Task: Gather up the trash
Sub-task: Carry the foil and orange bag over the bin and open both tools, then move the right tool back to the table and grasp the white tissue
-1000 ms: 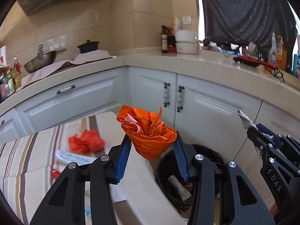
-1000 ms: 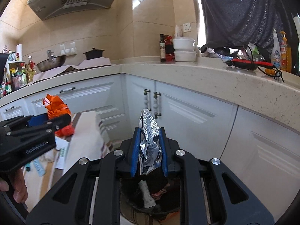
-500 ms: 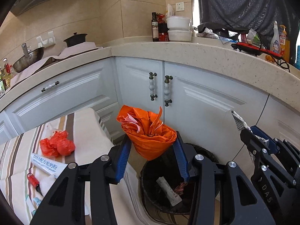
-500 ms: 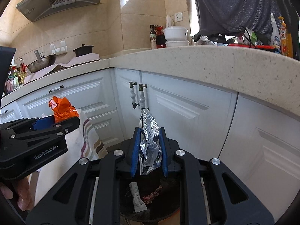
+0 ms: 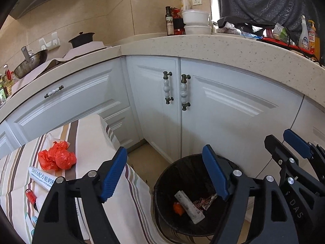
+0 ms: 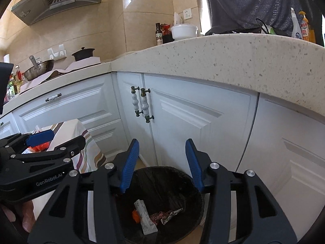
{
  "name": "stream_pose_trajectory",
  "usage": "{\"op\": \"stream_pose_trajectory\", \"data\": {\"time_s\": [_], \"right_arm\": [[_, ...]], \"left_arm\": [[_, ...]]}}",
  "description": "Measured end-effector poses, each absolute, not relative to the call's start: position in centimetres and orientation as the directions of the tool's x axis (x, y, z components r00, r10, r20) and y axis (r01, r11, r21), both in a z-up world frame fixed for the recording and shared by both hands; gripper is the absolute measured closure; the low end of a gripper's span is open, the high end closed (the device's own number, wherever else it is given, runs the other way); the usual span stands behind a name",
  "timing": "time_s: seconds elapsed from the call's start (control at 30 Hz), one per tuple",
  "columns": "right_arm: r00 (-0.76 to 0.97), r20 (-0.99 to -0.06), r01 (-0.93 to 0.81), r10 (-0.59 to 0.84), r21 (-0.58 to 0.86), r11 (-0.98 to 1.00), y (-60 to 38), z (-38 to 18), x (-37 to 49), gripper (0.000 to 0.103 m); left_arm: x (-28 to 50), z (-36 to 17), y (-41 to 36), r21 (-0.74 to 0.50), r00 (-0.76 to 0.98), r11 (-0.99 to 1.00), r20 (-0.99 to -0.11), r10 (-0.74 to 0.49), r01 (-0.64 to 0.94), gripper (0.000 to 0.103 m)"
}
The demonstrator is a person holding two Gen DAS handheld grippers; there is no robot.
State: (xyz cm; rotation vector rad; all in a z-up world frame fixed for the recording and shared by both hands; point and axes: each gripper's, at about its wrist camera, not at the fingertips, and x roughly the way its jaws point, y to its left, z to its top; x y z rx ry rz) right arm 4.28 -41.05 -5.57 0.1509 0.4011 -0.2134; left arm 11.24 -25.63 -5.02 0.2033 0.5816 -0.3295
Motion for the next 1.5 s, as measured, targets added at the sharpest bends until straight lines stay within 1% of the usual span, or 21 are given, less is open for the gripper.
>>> {"op": "stream_pose_trajectory", "data": {"time_s": [0.37, 0.7, 0.9, 1.03, 1.3, 1.5], "right_arm": [[0.897, -0.400, 0.249, -0.189, 0.105, 0.963, -40.5, -5.1, 3.5, 0.057], [0.905, -0.403, 0.203, -0.136, 0.129, 0.971, -37.1, -4.4, 3.3, 0.057], [0.913, -0.400, 0.144, -0.081, 0.130, 0.981, -33.7, -4.0, 3.4, 0.057], [0.914, -0.403, 0.097, -0.035, 0.134, 0.986, -31.1, -3.8, 3.8, 0.057], [0.913, -0.403, -0.004, 0.056, 0.129, 0.992, -25.9, -3.2, 3.9, 0.057], [0.902, -0.416, -0.074, 0.117, 0.116, 0.990, -22.1, -3.2, 3.6, 0.057]], "left_arm": [[10.8, -3.8, -23.6, 0.082, 0.796, 0.937, -0.555, -0.241, 0.341, 0.028], [9.8, -3.2, -18.5, 0.095, 0.818, 0.955, -0.545, -0.185, 0.279, 0.028], [9.0, -2.9, -14.0, 0.112, 0.841, 0.972, -0.529, -0.119, 0.208, 0.028], [8.7, -3.1, -10.5, 0.098, 0.840, 0.984, -0.537, -0.073, 0.148, 0.028], [7.9, -3.8, -4.2, 0.114, 0.833, 0.993, -0.551, 0.038, 0.030, 0.028], [7.2, -4.4, -0.3, 0.107, 0.818, 0.994, -0.567, 0.091, -0.037, 0.028]]}}
